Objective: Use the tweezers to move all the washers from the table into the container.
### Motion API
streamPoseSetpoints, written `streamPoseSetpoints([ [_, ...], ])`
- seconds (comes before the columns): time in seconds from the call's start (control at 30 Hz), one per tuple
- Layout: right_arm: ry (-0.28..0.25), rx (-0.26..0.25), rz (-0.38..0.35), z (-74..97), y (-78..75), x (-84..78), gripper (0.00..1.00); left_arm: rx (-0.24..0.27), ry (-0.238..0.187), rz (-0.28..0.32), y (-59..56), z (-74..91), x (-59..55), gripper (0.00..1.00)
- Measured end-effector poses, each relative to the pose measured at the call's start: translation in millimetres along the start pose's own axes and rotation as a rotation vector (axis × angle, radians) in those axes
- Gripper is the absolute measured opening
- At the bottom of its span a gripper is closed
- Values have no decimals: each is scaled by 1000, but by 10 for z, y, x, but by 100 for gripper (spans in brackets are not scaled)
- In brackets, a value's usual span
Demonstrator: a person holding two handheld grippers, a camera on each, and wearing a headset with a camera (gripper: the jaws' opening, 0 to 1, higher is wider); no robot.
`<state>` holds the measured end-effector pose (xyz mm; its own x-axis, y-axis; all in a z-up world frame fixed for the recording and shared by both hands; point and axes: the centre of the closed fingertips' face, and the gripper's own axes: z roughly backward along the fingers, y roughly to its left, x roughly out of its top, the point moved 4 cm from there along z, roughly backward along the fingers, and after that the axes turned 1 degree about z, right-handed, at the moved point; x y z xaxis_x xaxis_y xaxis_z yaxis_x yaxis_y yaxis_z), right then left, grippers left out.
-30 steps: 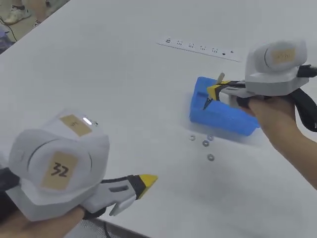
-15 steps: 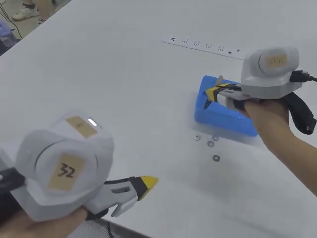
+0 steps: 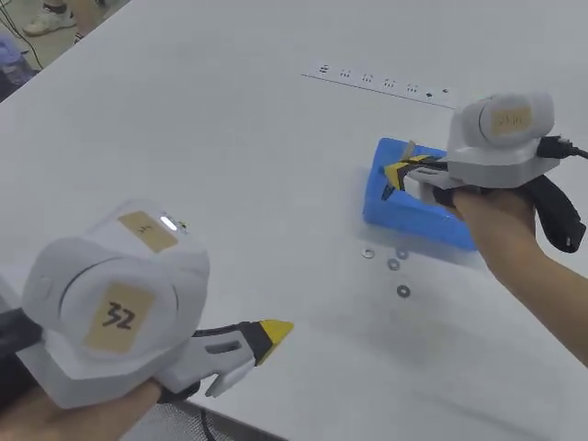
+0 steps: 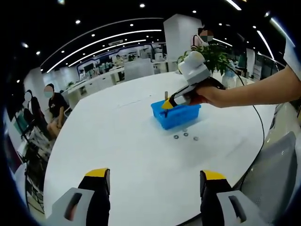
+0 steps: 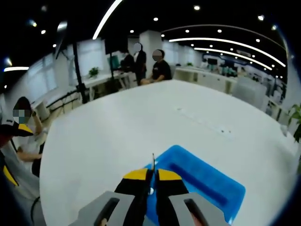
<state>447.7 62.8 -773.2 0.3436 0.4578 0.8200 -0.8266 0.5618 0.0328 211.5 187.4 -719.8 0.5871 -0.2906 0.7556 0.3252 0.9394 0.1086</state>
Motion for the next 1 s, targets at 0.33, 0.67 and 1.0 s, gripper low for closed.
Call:
streamPoseSetpoints([
  [0.33,-50,5,15,192,72,165,2,25,-3,-12,9,37,5,84],
  [0.67,-151,38,15,497,268,374,2,27,-3,-23,-20,70,6,84],
  [1.0,-143,97,24,592,557,178,2,30,-13,-24,-4,85,25,81],
])
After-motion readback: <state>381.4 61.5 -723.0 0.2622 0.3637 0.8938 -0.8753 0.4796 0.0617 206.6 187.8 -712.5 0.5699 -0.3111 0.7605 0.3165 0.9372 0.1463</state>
